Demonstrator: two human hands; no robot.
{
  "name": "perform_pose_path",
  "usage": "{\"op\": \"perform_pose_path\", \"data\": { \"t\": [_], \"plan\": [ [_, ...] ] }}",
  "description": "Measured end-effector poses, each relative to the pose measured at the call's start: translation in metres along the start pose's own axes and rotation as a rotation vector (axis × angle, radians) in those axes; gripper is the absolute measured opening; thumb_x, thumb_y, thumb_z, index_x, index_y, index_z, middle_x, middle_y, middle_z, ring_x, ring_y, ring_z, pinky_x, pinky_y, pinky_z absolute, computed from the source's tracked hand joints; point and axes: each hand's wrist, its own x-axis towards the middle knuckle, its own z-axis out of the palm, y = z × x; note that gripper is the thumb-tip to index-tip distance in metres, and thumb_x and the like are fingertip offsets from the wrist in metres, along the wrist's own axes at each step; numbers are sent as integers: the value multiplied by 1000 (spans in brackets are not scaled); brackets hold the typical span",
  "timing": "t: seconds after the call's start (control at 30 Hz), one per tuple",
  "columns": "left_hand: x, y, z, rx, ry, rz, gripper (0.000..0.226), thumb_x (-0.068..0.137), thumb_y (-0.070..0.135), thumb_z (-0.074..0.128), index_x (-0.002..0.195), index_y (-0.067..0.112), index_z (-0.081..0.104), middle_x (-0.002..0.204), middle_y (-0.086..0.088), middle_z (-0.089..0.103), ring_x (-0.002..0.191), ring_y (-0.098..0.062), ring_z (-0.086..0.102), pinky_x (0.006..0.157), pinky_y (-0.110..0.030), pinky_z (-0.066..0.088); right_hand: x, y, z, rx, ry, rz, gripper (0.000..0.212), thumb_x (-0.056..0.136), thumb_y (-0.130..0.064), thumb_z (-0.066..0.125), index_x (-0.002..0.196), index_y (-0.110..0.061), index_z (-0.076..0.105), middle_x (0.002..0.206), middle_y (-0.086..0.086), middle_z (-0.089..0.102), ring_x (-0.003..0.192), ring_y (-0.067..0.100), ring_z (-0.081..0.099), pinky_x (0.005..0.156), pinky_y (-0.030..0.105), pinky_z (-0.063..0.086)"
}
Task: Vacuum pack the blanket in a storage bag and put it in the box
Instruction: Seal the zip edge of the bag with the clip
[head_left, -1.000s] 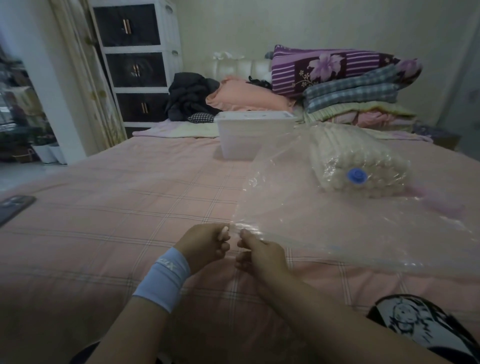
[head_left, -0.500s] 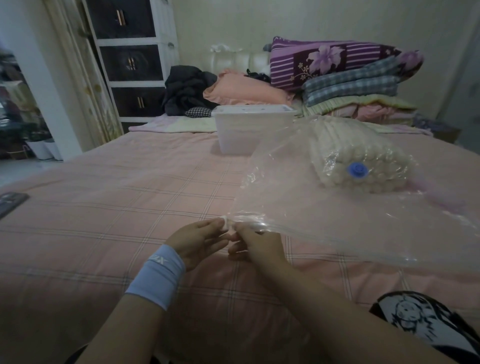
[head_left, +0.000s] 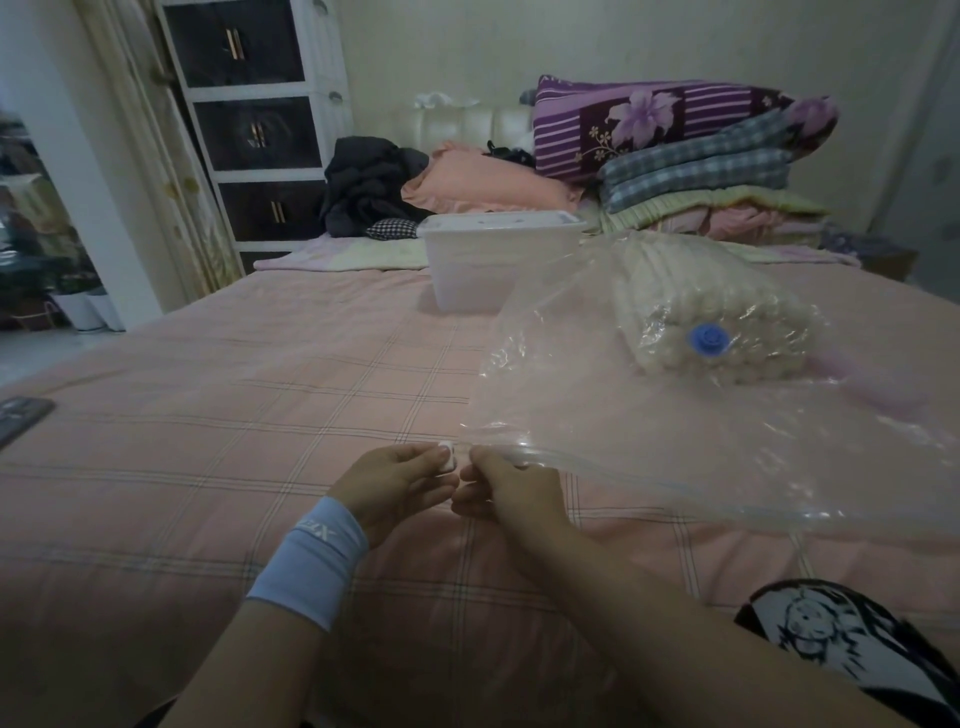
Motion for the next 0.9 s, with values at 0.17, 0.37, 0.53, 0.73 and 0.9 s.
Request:
{"op": "perform_pose_path", "data": {
  "t": [0.17, 0.37, 0.53, 0.73, 0.9],
  "plan": [
    [0, -2, 1, 13, -14, -4, 16, 93, 6, 59, 105, -3, 63, 85, -13, 64, 65, -13, 67, 57, -20, 57, 1, 2, -1, -40, -25, -30, 21, 93, -9, 64, 81, 7, 71, 70, 14, 70, 55, 20, 65, 58, 35, 59],
    [1, -6, 5, 101, 49, 21, 11, 91, 7, 63, 96, -2, 66, 79, -13, 65, 59, -14, 66, 56, -22, 57, 1, 4, -2, -88, -58, -27, 23, 90, -6, 67, 67, 0, 66, 56, 10, 58, 51, 20, 58, 56, 33, 57],
    [-1, -7, 7, 152, 56, 56, 12, 89, 3, 64, 95, -7, 67, 73, -14, 67, 59, -16, 67, 56, -23, 56, 3, 4, -7, -83, -109, 33, 17, 92, -8, 67, 77, -1, 69, 60, 8, 61, 49, 18, 58, 59, 34, 58],
    [0, -10, 12, 63, 46, 18, 14, 90, 5, 63, 101, -4, 66, 77, -13, 70, 63, -16, 69, 58, -24, 58, 5, 1, -9, -58, -106, 97, 14, 91, -12, 70, 90, 2, 71, 69, 11, 66, 52, 20, 59, 56, 32, 57],
    [2, -9, 11, 41, 40, -7, 15, 89, 2, 64, 101, -5, 67, 79, -17, 70, 65, -17, 69, 62, -24, 59, 7, -2, -10, -23, -54, 122, 15, 94, -12, 66, 91, 4, 67, 65, 9, 64, 46, 20, 56, 54, 34, 59]
  ]
}}
